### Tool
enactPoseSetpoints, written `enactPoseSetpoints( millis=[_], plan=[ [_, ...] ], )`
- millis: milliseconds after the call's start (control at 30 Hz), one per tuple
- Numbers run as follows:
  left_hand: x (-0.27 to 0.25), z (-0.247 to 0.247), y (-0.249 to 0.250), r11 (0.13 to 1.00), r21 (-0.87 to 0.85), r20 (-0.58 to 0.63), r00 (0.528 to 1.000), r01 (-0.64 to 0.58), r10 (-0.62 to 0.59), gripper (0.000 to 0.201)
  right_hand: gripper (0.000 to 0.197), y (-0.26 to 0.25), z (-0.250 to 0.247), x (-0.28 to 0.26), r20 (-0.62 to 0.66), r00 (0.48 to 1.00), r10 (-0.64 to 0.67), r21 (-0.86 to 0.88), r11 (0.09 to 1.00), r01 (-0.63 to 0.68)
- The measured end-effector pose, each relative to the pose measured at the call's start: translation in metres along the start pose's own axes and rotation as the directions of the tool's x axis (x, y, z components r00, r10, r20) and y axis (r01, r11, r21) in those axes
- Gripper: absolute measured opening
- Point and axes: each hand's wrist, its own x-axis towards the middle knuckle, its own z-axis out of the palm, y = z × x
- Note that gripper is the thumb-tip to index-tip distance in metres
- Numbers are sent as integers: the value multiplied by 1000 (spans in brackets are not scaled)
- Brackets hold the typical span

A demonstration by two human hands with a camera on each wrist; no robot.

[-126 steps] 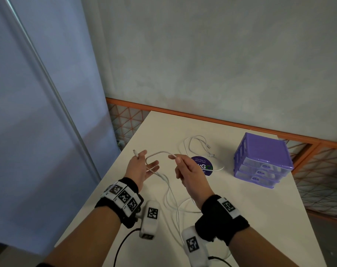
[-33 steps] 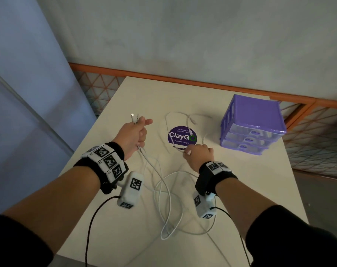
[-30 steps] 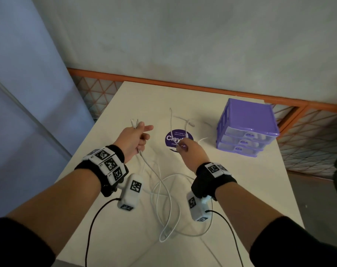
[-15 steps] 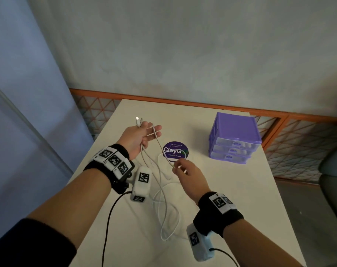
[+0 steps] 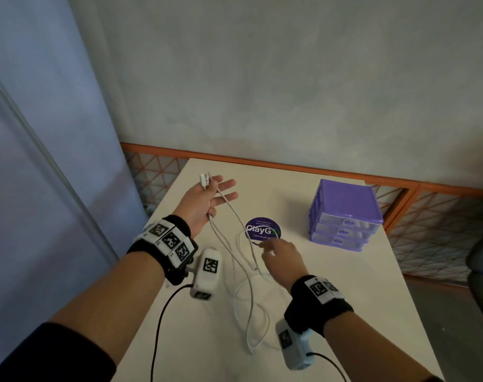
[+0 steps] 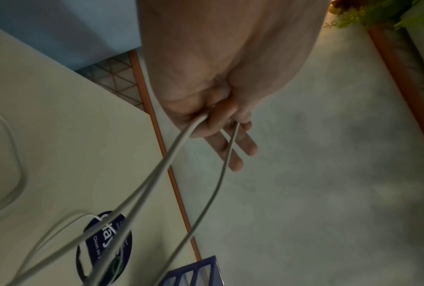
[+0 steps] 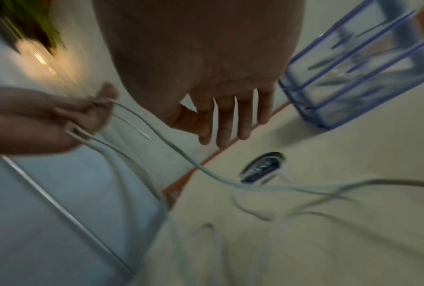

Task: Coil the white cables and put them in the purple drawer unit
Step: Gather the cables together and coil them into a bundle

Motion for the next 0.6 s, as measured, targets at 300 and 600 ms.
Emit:
enactPoseSetpoints(
  millis=[300,600],
  plan=[
    [-11,18,-9,968,246,125,992,-55,24,34,23,-81,-21,15,-123,988,-98,551,821,150],
    [-4,3,-11,970,-244,27,1000,17,-11,42,22,-40,5,0,-28,998,-58,568,821,63]
  ],
)
